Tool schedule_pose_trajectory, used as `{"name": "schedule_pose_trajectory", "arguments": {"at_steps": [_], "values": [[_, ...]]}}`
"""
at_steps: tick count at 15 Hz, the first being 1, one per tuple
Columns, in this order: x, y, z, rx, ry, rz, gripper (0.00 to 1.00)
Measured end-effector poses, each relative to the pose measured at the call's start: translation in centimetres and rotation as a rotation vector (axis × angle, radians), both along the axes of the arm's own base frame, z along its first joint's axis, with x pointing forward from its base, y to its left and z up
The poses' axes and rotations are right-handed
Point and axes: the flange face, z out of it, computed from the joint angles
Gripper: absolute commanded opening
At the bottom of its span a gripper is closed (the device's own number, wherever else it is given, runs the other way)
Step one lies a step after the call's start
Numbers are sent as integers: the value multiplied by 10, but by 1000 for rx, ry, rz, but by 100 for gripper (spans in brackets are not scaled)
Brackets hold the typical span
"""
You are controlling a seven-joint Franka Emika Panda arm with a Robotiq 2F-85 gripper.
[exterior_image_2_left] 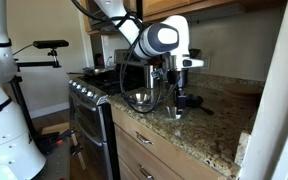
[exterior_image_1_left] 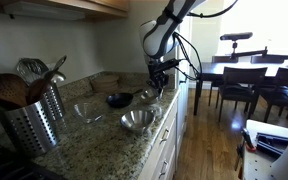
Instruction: Pour contents from the silver bowl on the right to the silver bowl on the left
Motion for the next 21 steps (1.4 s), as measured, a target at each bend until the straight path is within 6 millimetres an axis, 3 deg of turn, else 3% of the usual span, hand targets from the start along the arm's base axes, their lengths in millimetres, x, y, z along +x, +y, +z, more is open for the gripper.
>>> {"name": "schedule_pose_trajectory", "arguments": {"at_steps": [8,21], "values": [[1,17,15,17,-3,134,8],[0,27,19,99,2,292,8]]}}
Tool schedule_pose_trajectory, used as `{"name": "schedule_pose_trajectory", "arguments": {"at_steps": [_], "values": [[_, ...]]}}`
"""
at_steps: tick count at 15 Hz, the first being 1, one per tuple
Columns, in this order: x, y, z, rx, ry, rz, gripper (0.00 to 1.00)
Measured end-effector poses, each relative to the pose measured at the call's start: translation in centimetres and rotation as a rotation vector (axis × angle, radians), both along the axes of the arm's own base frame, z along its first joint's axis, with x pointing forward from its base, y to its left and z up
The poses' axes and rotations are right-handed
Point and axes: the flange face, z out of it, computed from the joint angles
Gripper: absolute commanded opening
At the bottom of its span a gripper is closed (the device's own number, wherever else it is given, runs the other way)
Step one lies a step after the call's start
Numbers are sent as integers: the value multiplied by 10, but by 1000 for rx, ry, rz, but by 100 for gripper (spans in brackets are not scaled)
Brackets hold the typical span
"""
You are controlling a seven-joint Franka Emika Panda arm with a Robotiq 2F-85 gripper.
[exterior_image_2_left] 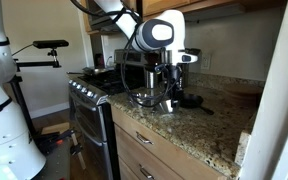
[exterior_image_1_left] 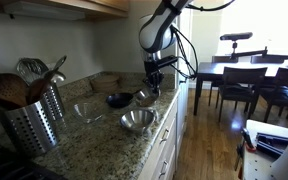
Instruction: Pour contents from the silver bowl on the right to the silver bowl on the left
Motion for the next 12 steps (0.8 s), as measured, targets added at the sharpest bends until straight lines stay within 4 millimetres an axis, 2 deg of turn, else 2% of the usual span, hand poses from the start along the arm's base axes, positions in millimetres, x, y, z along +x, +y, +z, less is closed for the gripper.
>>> {"name": "schedule_pose_trajectory", "arguments": {"at_steps": [5,8,12], "values": [[-5,5,25,0,-36,37,8],[-11,18,38,4,-38,77,8],[-21,44,45,11,-11,130,8]]}}
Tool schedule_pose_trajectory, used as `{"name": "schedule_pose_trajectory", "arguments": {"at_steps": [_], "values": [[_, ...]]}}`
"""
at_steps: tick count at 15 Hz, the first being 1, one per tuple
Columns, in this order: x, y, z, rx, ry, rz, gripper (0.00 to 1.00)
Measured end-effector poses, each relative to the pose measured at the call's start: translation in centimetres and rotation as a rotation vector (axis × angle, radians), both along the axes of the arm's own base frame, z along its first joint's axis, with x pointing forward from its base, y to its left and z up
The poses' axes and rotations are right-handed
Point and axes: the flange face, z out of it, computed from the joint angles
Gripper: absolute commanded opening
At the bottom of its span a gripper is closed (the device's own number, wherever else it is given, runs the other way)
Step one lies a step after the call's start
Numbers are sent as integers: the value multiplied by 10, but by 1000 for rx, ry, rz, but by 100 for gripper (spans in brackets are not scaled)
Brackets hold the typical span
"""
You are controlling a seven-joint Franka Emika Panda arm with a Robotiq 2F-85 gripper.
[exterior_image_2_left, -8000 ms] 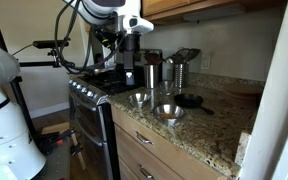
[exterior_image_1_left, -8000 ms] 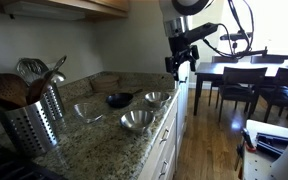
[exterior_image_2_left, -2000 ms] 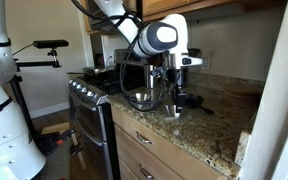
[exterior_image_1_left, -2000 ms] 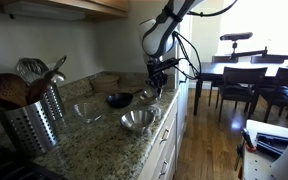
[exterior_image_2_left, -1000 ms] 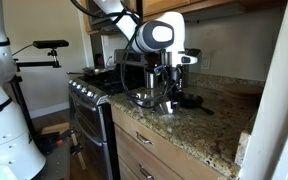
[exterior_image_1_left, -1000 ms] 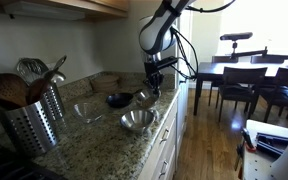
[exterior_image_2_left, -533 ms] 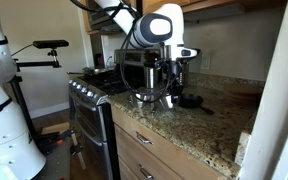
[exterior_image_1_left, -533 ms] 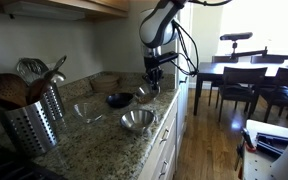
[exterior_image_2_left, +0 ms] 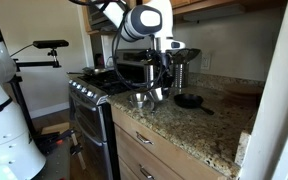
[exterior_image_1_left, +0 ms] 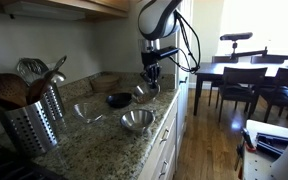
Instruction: Pour contents from the silver bowl on the right to the silver bowl on the left
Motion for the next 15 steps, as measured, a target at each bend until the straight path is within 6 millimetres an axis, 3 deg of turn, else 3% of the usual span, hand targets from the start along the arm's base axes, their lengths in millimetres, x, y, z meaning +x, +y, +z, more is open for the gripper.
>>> {"name": "schedule_pose_trajectory", "arguments": {"at_steps": [15], "values": [[-35,52,19,-128,68,128,8]]}}
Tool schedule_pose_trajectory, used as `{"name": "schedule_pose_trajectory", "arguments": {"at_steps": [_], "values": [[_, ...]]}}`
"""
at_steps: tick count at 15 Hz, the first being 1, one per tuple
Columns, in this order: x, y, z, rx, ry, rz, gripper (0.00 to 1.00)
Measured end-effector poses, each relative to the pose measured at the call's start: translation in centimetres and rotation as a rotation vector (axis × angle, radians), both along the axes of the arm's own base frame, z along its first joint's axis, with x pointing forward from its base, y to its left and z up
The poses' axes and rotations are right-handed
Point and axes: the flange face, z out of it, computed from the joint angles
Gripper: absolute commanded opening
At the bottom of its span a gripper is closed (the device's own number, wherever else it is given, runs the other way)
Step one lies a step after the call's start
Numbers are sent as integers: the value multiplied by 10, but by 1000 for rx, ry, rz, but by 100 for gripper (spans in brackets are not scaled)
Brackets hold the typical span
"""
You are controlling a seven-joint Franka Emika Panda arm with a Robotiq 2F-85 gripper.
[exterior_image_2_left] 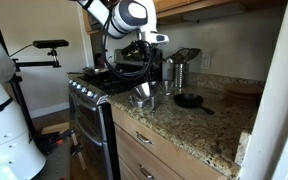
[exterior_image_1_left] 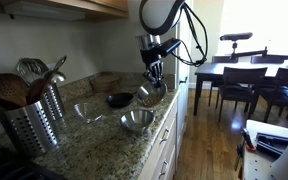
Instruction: Pour contents from the silver bowl on the right to the silver bowl on the left
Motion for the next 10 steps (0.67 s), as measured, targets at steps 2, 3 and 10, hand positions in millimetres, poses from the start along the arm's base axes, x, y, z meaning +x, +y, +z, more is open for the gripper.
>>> {"name": "schedule_pose_trajectory", "arguments": {"at_steps": [2,3,10], "values": [[-1,13,0,-23,12,29,8],[-2,20,0,-33,18,43,8],[-3,56,10,-112,42,131,8]]}}
